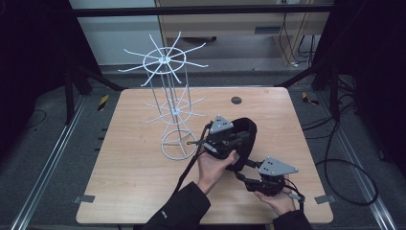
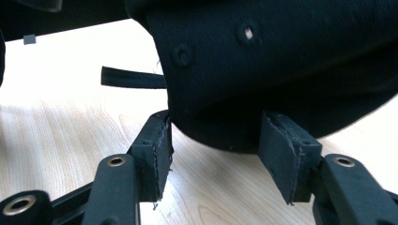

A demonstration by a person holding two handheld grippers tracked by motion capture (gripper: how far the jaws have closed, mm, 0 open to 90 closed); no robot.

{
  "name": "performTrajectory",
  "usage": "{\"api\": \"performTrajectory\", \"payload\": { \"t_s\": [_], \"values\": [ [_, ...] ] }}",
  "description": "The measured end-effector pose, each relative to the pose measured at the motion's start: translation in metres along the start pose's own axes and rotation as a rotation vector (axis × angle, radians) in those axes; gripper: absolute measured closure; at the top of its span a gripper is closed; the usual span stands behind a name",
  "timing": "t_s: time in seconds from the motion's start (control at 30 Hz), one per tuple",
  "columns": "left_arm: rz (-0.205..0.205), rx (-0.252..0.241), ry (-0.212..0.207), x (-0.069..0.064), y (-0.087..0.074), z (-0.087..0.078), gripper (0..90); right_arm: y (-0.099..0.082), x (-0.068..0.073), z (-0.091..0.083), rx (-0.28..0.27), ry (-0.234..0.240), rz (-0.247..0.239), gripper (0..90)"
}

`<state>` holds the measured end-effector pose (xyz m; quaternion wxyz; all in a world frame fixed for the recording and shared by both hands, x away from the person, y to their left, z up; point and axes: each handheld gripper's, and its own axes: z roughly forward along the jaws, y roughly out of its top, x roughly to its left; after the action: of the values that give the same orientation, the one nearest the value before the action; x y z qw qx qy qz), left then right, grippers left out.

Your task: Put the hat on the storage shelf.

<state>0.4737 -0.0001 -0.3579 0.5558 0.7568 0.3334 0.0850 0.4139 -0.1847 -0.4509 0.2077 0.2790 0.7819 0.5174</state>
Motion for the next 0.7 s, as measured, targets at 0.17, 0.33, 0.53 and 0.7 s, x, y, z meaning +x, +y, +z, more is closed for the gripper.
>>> {"api": "performTrajectory", "payload": {
  "t_s": [0.17,0.33,0.53,0.7],
  "values": [
    [0.010,-0.002,-0.003,-0.002,-0.001,0.001,83.7,0.001,0.002,0.000,0.008,-0.017,-0.036,68.8],
    [0.004,-0.023,-0.013,-0.001,0.002,-0.004,83.6,0.007,-0.002,-0.015,-0.016,-0.025,-0.038,87.1],
    [0.015,-0.045,0.002,0.004,0.003,-0.006,81.4,0.017,-0.009,-0.046,-0.027,-0.049,-0.063,87.6],
    [0.061,-0.031,0.062,0.004,-0.003,-0.001,77.2,0.023,-0.015,-0.060,0.011,-0.065,-0.071,87.7]
  ]
}}
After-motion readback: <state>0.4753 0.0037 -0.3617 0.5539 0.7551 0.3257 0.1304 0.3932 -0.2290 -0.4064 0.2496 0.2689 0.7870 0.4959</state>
